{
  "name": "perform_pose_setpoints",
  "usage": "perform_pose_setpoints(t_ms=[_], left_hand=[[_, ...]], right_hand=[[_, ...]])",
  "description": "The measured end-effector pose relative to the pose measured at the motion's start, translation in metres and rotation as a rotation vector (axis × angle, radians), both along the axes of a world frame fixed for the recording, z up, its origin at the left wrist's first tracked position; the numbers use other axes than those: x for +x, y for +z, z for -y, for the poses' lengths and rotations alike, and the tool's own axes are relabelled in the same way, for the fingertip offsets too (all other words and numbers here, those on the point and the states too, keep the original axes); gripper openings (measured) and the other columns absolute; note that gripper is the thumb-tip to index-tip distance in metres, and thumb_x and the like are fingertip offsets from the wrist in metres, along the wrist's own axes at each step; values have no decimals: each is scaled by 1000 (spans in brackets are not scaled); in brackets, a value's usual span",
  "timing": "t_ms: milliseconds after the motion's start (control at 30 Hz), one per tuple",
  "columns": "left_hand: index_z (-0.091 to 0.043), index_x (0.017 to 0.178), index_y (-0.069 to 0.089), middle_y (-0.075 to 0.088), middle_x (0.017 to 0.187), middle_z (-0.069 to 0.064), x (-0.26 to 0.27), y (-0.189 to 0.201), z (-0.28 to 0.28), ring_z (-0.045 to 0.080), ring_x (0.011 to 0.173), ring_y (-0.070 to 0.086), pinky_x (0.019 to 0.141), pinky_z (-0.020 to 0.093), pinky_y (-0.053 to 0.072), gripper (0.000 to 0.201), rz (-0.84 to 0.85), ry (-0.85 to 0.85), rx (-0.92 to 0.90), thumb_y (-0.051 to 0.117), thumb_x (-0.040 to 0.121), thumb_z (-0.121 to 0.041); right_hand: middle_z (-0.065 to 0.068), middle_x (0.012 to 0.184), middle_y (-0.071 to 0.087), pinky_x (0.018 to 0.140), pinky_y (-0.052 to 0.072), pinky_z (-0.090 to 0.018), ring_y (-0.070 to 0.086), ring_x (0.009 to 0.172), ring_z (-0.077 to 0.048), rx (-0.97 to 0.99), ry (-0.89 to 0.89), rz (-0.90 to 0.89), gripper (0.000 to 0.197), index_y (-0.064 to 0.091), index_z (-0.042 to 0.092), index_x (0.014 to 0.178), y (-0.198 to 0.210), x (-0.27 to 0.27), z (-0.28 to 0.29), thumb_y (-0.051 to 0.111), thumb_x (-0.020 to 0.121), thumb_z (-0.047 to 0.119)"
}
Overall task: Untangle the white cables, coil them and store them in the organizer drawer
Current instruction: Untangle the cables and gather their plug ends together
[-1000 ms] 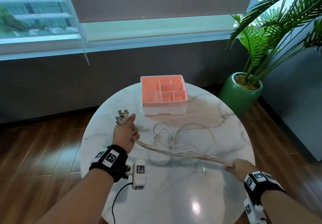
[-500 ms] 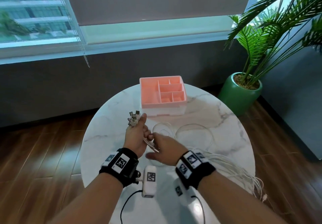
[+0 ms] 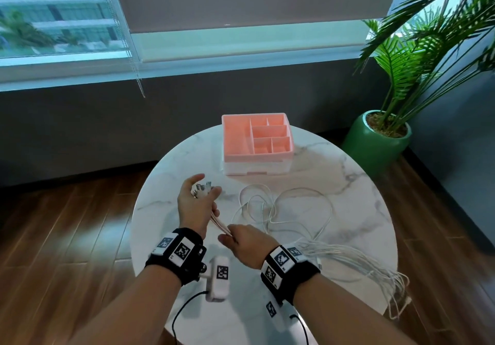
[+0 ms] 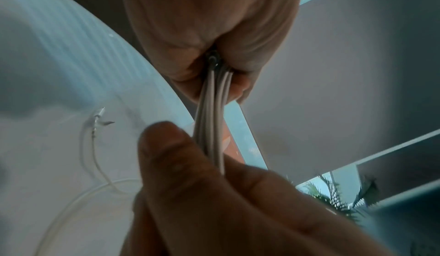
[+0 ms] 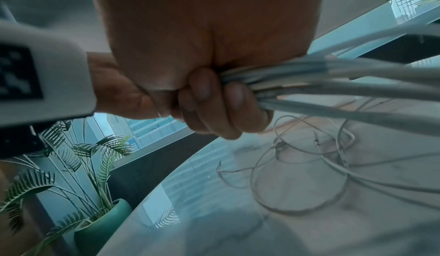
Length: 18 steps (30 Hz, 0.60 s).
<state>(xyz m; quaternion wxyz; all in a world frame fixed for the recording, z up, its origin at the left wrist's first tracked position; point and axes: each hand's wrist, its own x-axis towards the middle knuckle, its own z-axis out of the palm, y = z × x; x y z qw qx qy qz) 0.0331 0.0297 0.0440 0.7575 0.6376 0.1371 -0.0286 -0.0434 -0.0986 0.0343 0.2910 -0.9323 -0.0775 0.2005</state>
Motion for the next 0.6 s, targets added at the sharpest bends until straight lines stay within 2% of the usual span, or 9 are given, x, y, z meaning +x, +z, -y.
perform_pose_setpoints(t_ms=[100, 233, 333, 433, 600], left_hand=[[-14, 107, 67, 63, 80, 10, 1, 2, 4, 19, 46, 50, 48, 32, 49, 27, 51, -25, 46, 73, 87, 2], [-10, 92, 63, 58, 75, 8, 4, 8, 11, 18, 42, 47, 47, 31, 46, 12, 63, -48, 86, 70, 90, -1], [-12, 83, 55, 51, 74, 9, 8, 8, 15, 17, 43, 38, 44, 29, 40, 20, 24, -33, 80, 72, 92, -15], [-12, 81, 50, 54, 76, 9, 10, 9, 16, 17, 45, 35, 43, 26, 37, 31, -2, -17, 58, 71, 95, -30], [-14, 83, 47, 53, 75, 8, 15, 13, 16, 17, 46, 32, 41, 23, 33, 30, -37, -3, -84, 73, 93, -23]], right_hand=[[-14, 87, 61, 72, 44, -40, 57, 77, -30, -20, -15, -38, 37, 50, 12, 89, 5, 2, 3, 38, 104, 43], [-19, 96, 65, 75, 45, -41, 61, 85, -33, -48, -31, -56, 38, 53, 9, 91, 9, 2, 7, 39, 103, 41], [-18, 94, 64, 75, 46, -40, 61, 83, -33, -51, -22, -47, 39, 54, 8, 92, 8, 2, 7, 38, 104, 41], [-10, 84, 58, 73, 46, -39, 56, 76, -29, -66, -14, -12, 37, 50, 13, 88, 3, -1, 6, 38, 104, 45], [-3, 74, 55, 67, 45, -38, 54, 70, -27, -65, -36, 73, 42, 48, 17, 80, -7, -5, 19, 39, 102, 51]])
